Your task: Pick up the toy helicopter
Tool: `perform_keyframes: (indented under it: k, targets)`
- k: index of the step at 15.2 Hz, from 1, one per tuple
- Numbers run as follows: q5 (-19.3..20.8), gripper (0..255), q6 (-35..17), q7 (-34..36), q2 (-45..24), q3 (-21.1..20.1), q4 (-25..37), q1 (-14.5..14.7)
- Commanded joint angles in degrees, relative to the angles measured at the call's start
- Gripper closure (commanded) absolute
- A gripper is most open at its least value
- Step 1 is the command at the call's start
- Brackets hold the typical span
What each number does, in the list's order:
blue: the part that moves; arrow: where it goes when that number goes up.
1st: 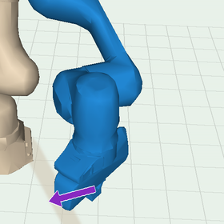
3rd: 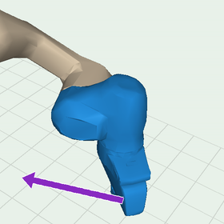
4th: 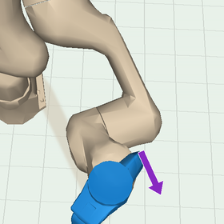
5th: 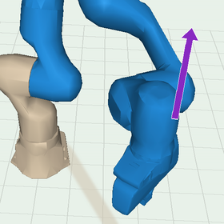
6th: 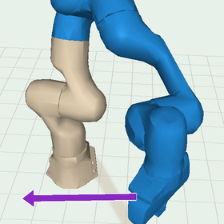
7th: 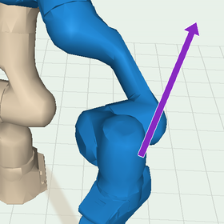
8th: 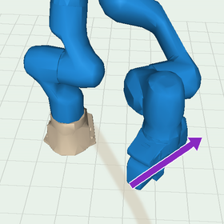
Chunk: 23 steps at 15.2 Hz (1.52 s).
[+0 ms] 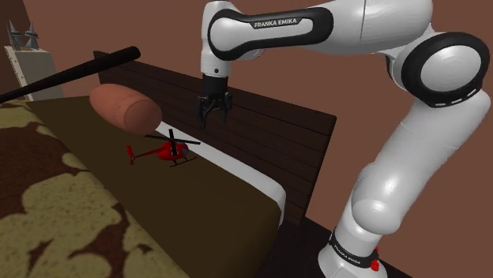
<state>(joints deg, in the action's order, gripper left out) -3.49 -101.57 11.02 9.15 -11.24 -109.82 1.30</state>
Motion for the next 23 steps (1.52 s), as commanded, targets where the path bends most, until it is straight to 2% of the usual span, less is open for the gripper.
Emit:
perform_keyframes:
  k: [1,11,20,21,23]
  targets:
    - [1.15,0,-0.92,1.63,-5.06,-0.77,3.88,0.19]
    - [7.58,0,1.52,8.69,-28.7,-2.13,28.24,3.73]
    - [7.68,0,-4.22,8.79,-28.92,-1.98,22.71,3.55]
    - [7.71,255,-4.27,8.84,-29.07,-1.99,22.8,3.6]
    - [7.72,255,-4.2,8.85,-29.08,-1.99,22.89,3.61]
